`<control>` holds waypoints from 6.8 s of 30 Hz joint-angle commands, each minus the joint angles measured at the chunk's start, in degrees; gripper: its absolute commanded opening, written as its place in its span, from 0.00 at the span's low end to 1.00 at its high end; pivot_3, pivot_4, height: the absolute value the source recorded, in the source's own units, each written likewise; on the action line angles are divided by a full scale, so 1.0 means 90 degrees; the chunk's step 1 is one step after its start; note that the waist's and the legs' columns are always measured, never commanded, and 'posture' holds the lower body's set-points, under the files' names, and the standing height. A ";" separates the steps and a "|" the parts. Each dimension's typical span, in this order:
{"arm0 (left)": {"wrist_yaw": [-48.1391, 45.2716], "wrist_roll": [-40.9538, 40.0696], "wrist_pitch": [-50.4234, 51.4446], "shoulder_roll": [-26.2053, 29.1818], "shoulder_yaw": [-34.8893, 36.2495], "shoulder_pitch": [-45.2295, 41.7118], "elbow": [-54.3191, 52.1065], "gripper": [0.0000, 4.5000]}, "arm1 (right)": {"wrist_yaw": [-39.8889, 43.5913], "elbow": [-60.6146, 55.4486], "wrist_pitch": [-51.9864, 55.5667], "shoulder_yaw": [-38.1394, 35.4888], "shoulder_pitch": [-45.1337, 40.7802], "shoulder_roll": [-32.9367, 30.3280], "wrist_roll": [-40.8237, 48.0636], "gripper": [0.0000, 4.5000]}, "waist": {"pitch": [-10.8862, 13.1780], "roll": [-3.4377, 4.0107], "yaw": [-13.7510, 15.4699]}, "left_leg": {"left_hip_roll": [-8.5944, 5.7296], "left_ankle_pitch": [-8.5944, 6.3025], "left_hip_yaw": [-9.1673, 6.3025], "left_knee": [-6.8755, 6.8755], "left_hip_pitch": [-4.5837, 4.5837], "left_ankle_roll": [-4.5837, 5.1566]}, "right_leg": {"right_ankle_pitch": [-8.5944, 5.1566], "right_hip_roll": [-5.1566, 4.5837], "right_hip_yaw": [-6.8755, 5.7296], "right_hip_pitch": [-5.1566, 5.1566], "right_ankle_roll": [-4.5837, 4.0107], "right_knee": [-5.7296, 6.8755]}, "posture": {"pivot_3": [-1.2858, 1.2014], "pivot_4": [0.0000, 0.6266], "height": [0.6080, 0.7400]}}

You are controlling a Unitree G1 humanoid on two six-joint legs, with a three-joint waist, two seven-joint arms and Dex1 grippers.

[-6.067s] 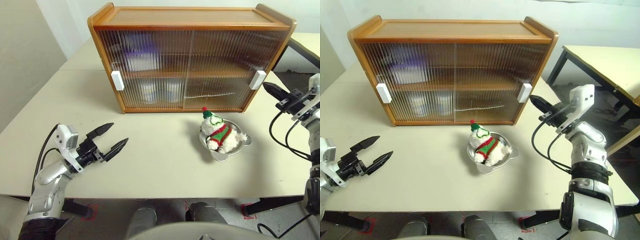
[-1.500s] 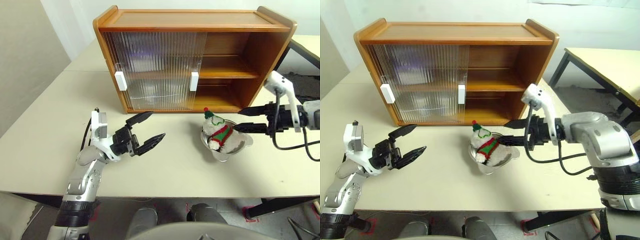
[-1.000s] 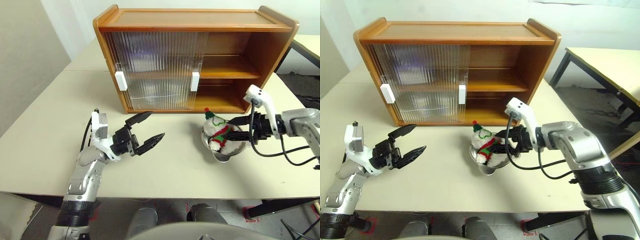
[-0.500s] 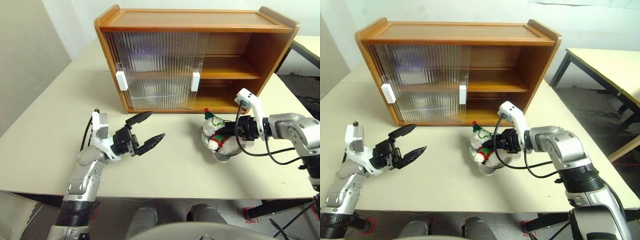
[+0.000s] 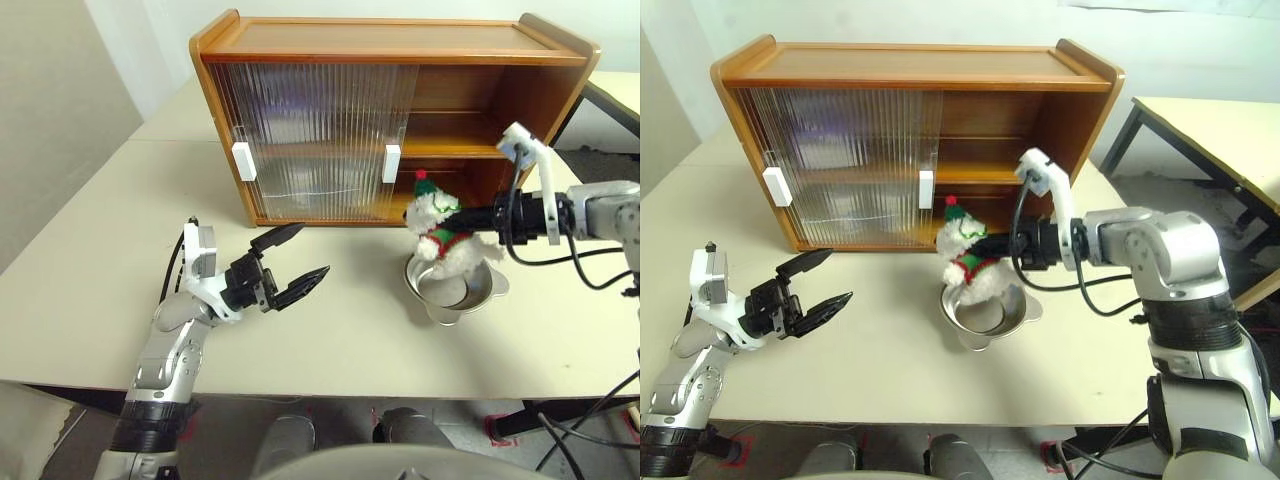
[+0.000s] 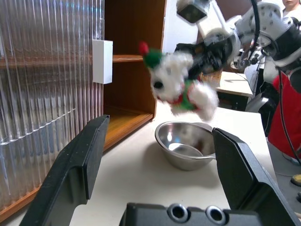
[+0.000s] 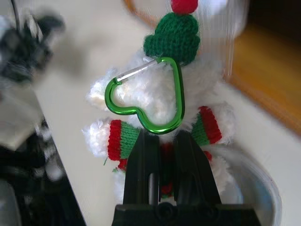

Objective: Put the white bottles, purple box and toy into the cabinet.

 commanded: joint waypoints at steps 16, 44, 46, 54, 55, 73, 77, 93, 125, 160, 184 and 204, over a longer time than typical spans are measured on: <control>-0.0036 0.0094 0.0004 0.0135 -0.0014 -0.0094 0.0049 1.00 | -0.2066 0.2347 -0.3568 -0.1311 -0.0763 0.1170 -0.1003 0.00 | -0.0003 0.0009 -0.0055 | 0.0007 -0.0004 -0.0004 -0.0021 -0.0003 0.0008 | 0.0029 -0.0002 -0.0001 -0.0015 -0.0036 0.0001 | 0.50 0.00 1.00; 0.0044 0.0121 0.0048 0.0137 -0.0058 -0.0110 0.0023 1.00 | -0.2514 0.5286 -0.7473 -0.1069 -0.1962 0.2351 -0.2293 0.00 | -0.0001 0.0040 -0.0340 | 0.0025 0.0006 0.0008 -0.0024 -0.0006 0.0021 | 0.0096 -0.0005 0.0011 -0.0052 -0.0019 0.0000 | 0.51 0.00 1.00; 0.0060 0.0123 0.0047 0.0129 -0.0064 -0.0100 0.0012 1.00 | -0.2500 0.5310 -0.7496 -0.1061 -0.2004 0.2425 -0.2343 0.00 | 0.0000 0.0040 -0.0362 | 0.0029 0.0011 0.0007 -0.0024 -0.0002 0.0024 | 0.0096 -0.0002 0.0013 -0.0052 -0.0004 0.0000 | 0.51 0.00 1.00; 0.0111 0.0148 0.0031 0.0076 -0.0049 -0.0061 -0.0014 1.00 | -0.2496 0.5522 -0.7606 -0.1042 -0.2143 0.2492 -0.2568 0.00 | 0.0001 0.0042 -0.0368 | 0.0069 0.0020 0.0008 -0.0029 -0.0001 0.0023 | 0.0122 0.0009 0.0011 -0.0069 -0.0037 0.0001 | 0.51 0.00 1.00; 0.0115 0.0150 0.0032 0.0073 -0.0048 -0.0064 -0.0012 1.00 | -0.2503 0.5545 -0.7615 -0.1038 -0.2160 0.2495 -0.2595 0.16 | 0.0001 0.0042 -0.0368 | 0.0074 0.0020 0.0011 -0.0033 -0.0002 0.0023 | 0.0123 0.0012 0.0011 -0.0072 -0.0039 0.0001 | 0.51 0.00 1.00; 0.0098 0.0158 0.0043 0.0058 -0.0056 -0.0155 0.0073 1.00 | -0.2321 0.5356 -0.7442 -0.0990 -0.2077 0.2506 -0.2661 0.54 | 0.0001 0.0042 -0.0372 | 0.0125 0.0024 0.0033 -0.0064 -0.0002 0.0024 | 0.0144 0.0083 0.0014 -0.0101 -0.0059 -0.0001 | 0.51 0.00 1.00; 0.0100 0.0160 0.0037 0.0051 -0.0055 -0.0164 0.0081 1.00 | -0.2086 0.5155 -0.7167 -0.0929 -0.2014 0.2540 -0.2584 0.54 | 0.0001 0.0042 -0.0380 | 0.0129 0.0025 0.0033 -0.0078 0.0000 0.0024 | 0.0147 0.0090 0.0015 -0.0107 -0.0067 -0.0001 | 0.51 0.00 1.00; 0.0077 0.0182 -0.0032 0.0005 -0.0050 -0.0166 0.0155 1.00 | -0.2475 0.4063 -0.6399 -0.0853 -0.1793 0.2786 -0.2721 0.00 | 0.0001 0.0044 -0.0442 | 0.0132 0.0038 0.0031 -0.0092 0.0010 0.0029 | 0.0161 0.0108 0.0020 -0.0111 -0.0062 0.0000 | 0.51 0.00 1.00; 0.0131 0.0217 -0.0043 -0.0056 -0.0058 -0.0147 0.0156 1.00 | -0.2615 0.3402 -0.5846 -0.0595 -0.1646 0.3162 -0.2730 0.54 | -0.0012 0.0066 -0.0489 | 0.0258 -0.0007 0.0022 -0.0101 0.0030 0.0135 | 0.0179 0.0262 0.0013 -0.0128 -0.0100 0.0004 | 0.51 0.00 1.00; 0.0006 0.0243 -0.0075 -0.0093 -0.0074 -0.0255 0.0294 1.00 | -0.3220 0.2666 -0.6260 -0.0508 -0.0974 0.2305 -0.3282 0.00 | -0.0020 0.0077 -0.0099 | 0.0303 0.0003 0.0020 -0.0070 0.0027 0.0142 | 0.0219 0.0294 -0.0003 -0.0108 -0.0161 0.0008 | 0.50 0.00 1.00; 0.0087 0.0246 -0.0106 -0.0075 -0.0022 -0.0164 0.0212 1.00 | -0.3585 0.2001 -0.5742 -0.0128 -0.0928 0.2963 -0.3265 0.00 | -0.0023 0.0074 -0.0031 | 0.0302 0.0002 0.0017 -0.0060 0.0016 0.0142 | 0.0220 0.0287 -0.0008 -0.0115 -0.0167 0.0000 | 0.51 0.00 1.00; 0.0086 0.0242 -0.0085 -0.0064 -0.0036 -0.0181 0.0216 1.00 | -0.4002 0.3073 -0.6557 -0.0243 -0.1394 0.2820 -0.3484 0.36 | -0.0023 0.0075 -0.0017 | 0.0302 0.0002 0.0017 -0.0074 0.0009 0.0142 | 0.0218 0.0286 -0.0009 -0.0123 -0.0157 -0.0004 | 0.51 0.00 1.00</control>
